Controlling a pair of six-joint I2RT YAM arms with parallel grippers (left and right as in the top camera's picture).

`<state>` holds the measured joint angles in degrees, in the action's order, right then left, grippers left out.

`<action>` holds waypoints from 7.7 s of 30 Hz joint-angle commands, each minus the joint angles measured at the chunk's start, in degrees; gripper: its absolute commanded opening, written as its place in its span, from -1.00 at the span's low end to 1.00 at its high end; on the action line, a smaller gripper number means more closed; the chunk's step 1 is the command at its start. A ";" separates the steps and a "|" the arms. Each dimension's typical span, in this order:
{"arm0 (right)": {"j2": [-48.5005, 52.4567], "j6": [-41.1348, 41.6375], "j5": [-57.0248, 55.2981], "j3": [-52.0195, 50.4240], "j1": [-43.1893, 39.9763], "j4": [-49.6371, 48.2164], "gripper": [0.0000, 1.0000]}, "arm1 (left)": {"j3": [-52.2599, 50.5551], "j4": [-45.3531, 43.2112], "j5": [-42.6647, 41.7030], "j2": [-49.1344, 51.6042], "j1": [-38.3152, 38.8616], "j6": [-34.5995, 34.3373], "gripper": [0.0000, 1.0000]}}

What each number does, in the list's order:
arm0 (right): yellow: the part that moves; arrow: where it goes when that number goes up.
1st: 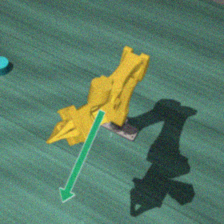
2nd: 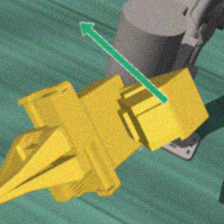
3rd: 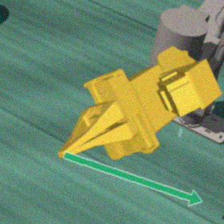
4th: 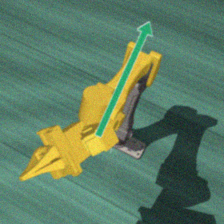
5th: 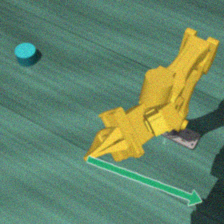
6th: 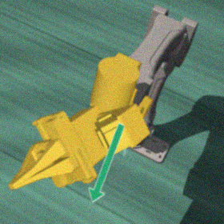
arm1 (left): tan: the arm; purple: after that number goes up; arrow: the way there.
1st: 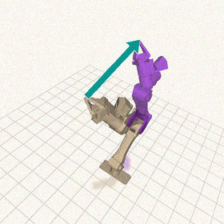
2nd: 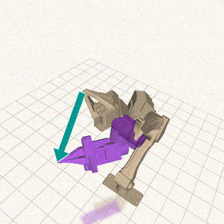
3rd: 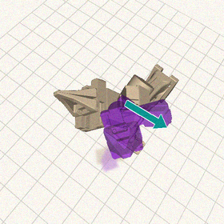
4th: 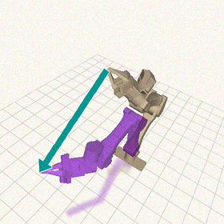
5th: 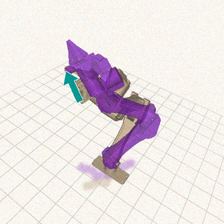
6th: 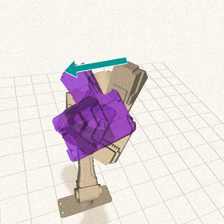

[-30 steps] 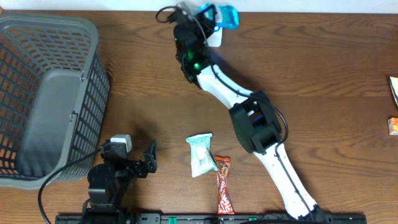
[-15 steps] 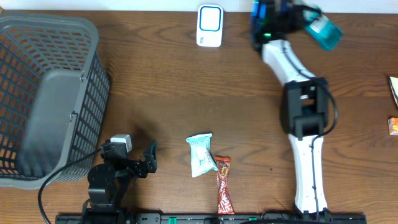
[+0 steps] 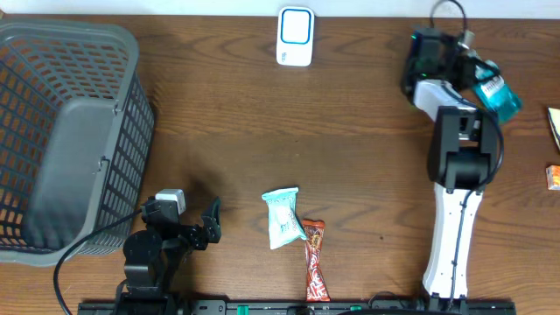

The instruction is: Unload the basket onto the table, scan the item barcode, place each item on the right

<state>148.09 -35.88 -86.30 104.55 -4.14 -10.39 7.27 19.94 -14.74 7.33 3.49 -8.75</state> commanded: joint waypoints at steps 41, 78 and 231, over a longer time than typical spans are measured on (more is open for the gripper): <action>-41.46 -28.79 7.98 3.50 26.47 -36.81 0.98 | -0.31 1.05 -0.26 -0.24 0.17 -0.09 0.93; -50.56 59.36 105.57 -30.40 43.25 66.31 0.90 | -0.31 1.05 -0.24 -0.24 0.20 -0.09 0.93; -64.46 104.61 93.92 -60.96 37.38 54.77 0.22 | -0.31 1.05 -0.24 -0.24 0.20 -0.09 0.93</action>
<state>83.26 59.96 8.45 46.17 32.93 45.78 7.35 20.29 -14.74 7.33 3.49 -8.78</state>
